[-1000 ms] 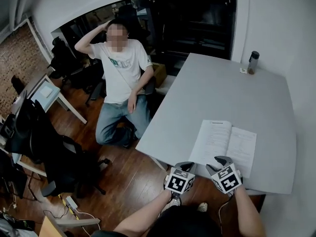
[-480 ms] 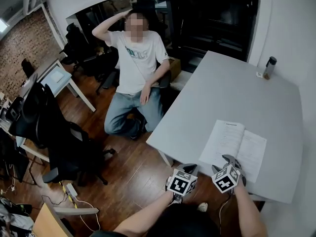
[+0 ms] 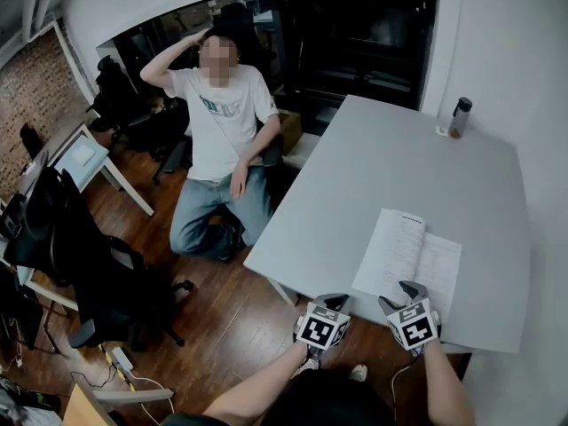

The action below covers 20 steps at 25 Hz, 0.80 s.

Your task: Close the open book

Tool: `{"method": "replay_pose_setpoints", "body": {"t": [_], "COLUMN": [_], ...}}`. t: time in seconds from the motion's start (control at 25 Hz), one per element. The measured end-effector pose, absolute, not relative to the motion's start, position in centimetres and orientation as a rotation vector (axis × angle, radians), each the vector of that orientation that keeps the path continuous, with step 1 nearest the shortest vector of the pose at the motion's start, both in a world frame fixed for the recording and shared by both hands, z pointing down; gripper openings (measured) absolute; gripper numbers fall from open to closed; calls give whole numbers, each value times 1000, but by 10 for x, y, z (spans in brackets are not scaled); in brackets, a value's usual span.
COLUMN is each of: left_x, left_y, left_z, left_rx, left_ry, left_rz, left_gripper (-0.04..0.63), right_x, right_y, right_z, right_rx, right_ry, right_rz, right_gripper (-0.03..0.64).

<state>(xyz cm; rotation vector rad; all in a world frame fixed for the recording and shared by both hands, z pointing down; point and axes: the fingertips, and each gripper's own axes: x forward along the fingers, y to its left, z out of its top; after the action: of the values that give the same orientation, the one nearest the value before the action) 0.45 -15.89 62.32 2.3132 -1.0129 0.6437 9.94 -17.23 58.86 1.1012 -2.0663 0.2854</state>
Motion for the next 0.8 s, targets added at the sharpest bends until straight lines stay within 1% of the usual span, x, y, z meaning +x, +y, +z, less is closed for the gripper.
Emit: {"method": "replay_pose_setpoints", "body": {"t": [0.44,0.8], "left_x": [54,104], "left_y": [-163,-154], "left_z": [614,608], "left_rx": [2407,2466], "left_ry": [-909,-820], "left_rz": [663,688], "left_gripper": [5,5], "right_x": [183,248], "right_y": [-155,-117], "right_z": [576,601], "right_rx": [1473,1645], "right_ry": [-2086,-2015], "right_rz": [572,856], "right_gripper": [249,249]}}
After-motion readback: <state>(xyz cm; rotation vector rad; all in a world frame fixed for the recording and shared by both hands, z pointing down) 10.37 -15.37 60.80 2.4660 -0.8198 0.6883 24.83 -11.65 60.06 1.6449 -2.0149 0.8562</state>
